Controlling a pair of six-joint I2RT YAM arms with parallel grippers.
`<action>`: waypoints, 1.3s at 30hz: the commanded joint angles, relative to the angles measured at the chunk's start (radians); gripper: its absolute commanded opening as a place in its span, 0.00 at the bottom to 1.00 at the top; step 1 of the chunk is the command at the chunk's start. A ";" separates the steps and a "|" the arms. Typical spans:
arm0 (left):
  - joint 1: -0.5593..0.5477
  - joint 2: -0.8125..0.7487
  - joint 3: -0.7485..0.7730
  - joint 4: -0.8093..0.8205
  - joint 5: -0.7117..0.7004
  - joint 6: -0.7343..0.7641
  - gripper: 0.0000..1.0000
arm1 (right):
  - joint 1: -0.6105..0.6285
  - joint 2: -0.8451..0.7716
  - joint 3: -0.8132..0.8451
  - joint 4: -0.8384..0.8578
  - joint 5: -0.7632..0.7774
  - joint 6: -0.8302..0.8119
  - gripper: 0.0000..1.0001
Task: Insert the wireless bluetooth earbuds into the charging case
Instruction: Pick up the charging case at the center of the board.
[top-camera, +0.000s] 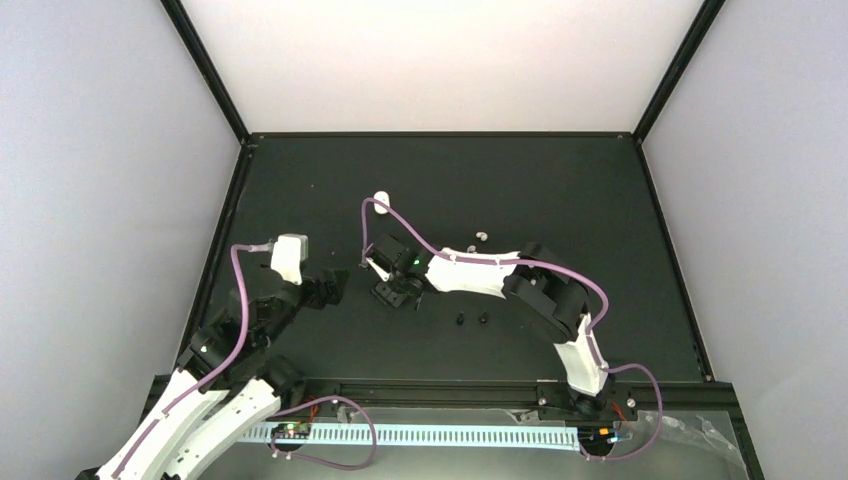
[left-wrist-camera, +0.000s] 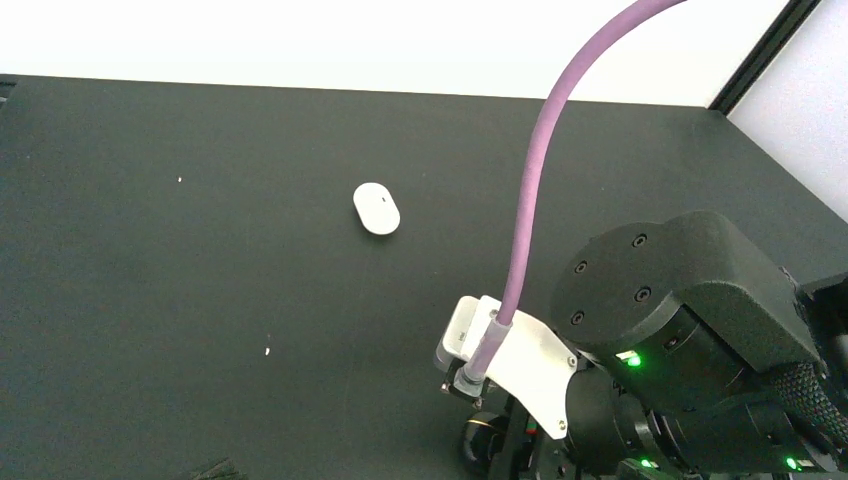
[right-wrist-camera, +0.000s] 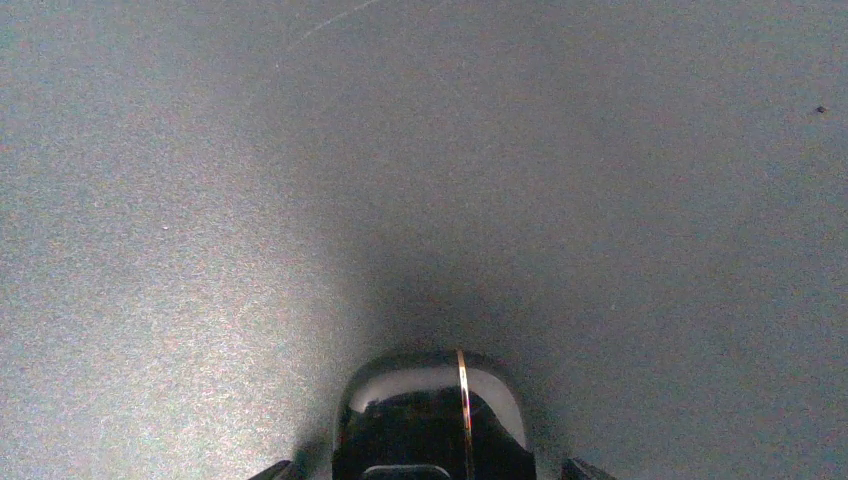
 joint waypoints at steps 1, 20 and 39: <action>0.003 0.008 0.002 0.021 0.002 0.018 0.99 | -0.004 0.033 0.023 -0.034 0.006 -0.012 0.68; 0.004 0.003 0.002 0.023 -0.003 0.017 0.99 | -0.004 0.025 -0.024 -0.016 0.029 0.012 0.47; 0.003 -0.073 -0.004 0.042 0.019 -0.037 0.99 | 0.002 -0.565 -0.400 0.123 0.063 0.053 0.41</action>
